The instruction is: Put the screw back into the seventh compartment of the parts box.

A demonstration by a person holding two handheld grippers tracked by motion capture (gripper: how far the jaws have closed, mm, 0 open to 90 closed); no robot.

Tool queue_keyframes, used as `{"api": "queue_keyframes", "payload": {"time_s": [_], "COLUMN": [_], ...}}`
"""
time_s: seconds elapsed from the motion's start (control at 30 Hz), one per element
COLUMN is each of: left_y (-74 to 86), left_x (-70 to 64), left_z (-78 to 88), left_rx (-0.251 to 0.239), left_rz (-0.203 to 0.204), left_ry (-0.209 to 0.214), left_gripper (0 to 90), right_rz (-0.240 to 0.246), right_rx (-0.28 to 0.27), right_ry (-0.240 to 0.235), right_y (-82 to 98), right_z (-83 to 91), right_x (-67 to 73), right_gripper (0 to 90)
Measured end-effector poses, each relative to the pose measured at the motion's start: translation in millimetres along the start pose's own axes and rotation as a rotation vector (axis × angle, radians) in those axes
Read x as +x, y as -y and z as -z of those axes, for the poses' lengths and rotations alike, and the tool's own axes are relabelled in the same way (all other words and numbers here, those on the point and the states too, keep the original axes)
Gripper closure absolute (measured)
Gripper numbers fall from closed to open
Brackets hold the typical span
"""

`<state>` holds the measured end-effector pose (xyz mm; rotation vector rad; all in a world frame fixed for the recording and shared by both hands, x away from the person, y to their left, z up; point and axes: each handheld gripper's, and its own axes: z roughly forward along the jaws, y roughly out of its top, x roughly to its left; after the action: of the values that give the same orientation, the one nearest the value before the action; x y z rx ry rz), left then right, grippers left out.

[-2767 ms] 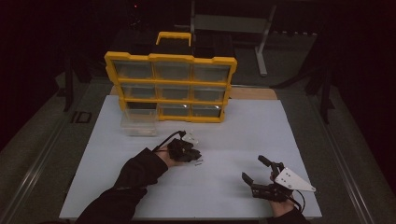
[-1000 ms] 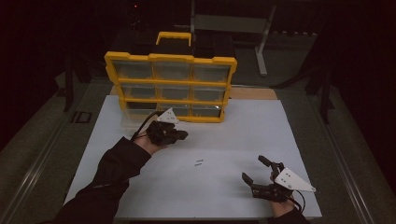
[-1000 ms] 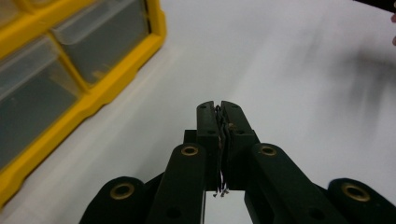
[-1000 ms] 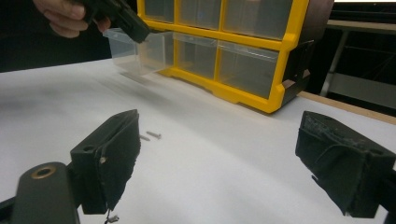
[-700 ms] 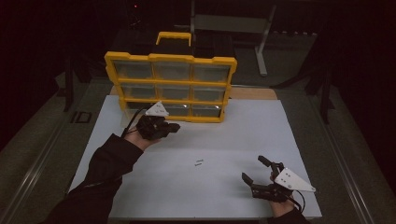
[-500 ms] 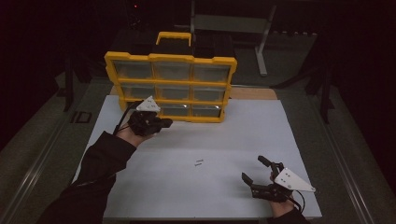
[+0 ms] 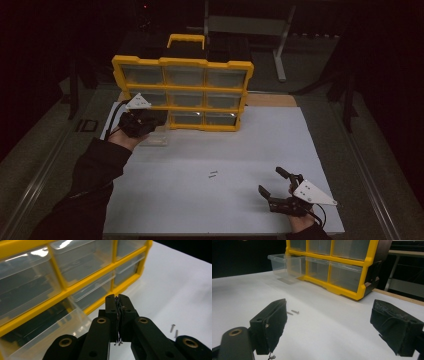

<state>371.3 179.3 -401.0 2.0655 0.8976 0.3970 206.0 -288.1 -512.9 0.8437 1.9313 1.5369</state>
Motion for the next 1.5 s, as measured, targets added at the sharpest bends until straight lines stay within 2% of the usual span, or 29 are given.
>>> {"api": "queue_keyframes", "payload": {"time_s": [0.07, 0.13, 0.17, 0.2, 0.27, 0.3, 0.4, 0.47, 0.5, 0.63, 0.77, 0.87, 0.93, 0.97, 1.13, 1.27, 1.37, 1.5], "left_y": [1.6, 6.6, 6.6, 9.8, 11.3, 13.7, 16.6, 17.8, 20.5, 23.4, 24.3, 23.8, 23.6, 23.8, 25.4, 26.8, 27.6, 27.8], "left_x": [1.9, 7.3, 7.3, 11.0, 12.8, 16.5, 20.1, 20.7, 21.5, 22.4, 24.7, 26.5, 29.0, 29.9, 31.9, 34.4, 35.3, 36.4], "left_z": [-0.2, 0.0, 0.0, 0.3, 0.1, -0.7, -2.7, -4.2, -8.1, -13.2, -21.8, -24.8, -28.8, -29.9, -35.2, -40.9, -45.6, -49.9], "left_rx": [0.0, 0.0, 0.0, -0.003, -0.005, 0.0, 0.006, 0.014, 0.028, 0.051, 0.094, 0.117, 0.149, 0.164, 0.204, 0.235, 0.272, 0.296], "left_rz": [0.007, 0.022, 0.022, 0.041, 0.05, 0.075, 0.118, 0.125, 0.14, 0.141, 0.161, 0.182, 0.212, 0.213, 0.226, 0.256, 0.261, 0.261], "left_ry": [-0.003, -0.033, -0.033, -0.047, -0.057, -0.067, -0.092, -0.102, -0.114, -0.127, -0.147, -0.153, -0.17, -0.175, -0.181, -0.17, -0.168, -0.169], "left_gripper": [86.2, 86.2, 86.2, 86.2, 86.2, 86.2, 86.2, 86.2, 86.2, 86.2, 86.2, 86.1, 86.1, 86.1, 86.1, 86.0, 86.0, 85.5], "right_rz": [-0.001, -0.002, -0.002, 0.0, -0.001, 0.0, 0.0, -0.001, 0.0, 0.0, 0.003, 0.002, 0.003, 0.003, 0.003, 0.003, 0.004, 0.003], "right_rx": [0.0, 0.0, 0.0, 0.0, 0.001, 0.002, 0.0, 0.0, -0.001, 0.0, -0.002, -0.002, -0.002, -0.002, -0.002, -0.002, -0.001, -0.002], "right_ry": [0.0, 0.001, 0.001, 0.001, 0.001, 0.0, 0.0, 0.0, 0.0, 0.0, 0.0, 0.0, -0.001, 0.0, -0.001, -0.002, -0.001, -0.002], "right_y": [0.1, 0.1, 0.1, 0.2, 0.2, 0.2, 0.1, 0.0, 0.0, 0.0, -0.2, -0.2, -0.3, -0.2, -0.2, -0.3, -0.3, -0.5], "right_z": [-0.1, 0.1, 0.1, 0.0, 0.0, -0.2, -0.1, 0.0, 0.3, 0.3, 0.3, 0.5, 0.7, 0.6, 0.6, 0.7, 0.5, 0.9], "right_x": [0.0, -0.3, -0.3, -0.4, -0.4, -0.3, -0.2, -0.2, -0.4, -0.3, -0.4, -0.4, -0.4, -0.4, -0.5, -0.4, -0.2, -0.3], "right_gripper": [13.7, 13.7, 13.7, 13.7, 13.7, 13.7, 13.7, 13.7, 13.7, 13.7, 13.7, 13.7, 13.7, 13.7, 13.7, 13.7, 13.7, 13.7]}}
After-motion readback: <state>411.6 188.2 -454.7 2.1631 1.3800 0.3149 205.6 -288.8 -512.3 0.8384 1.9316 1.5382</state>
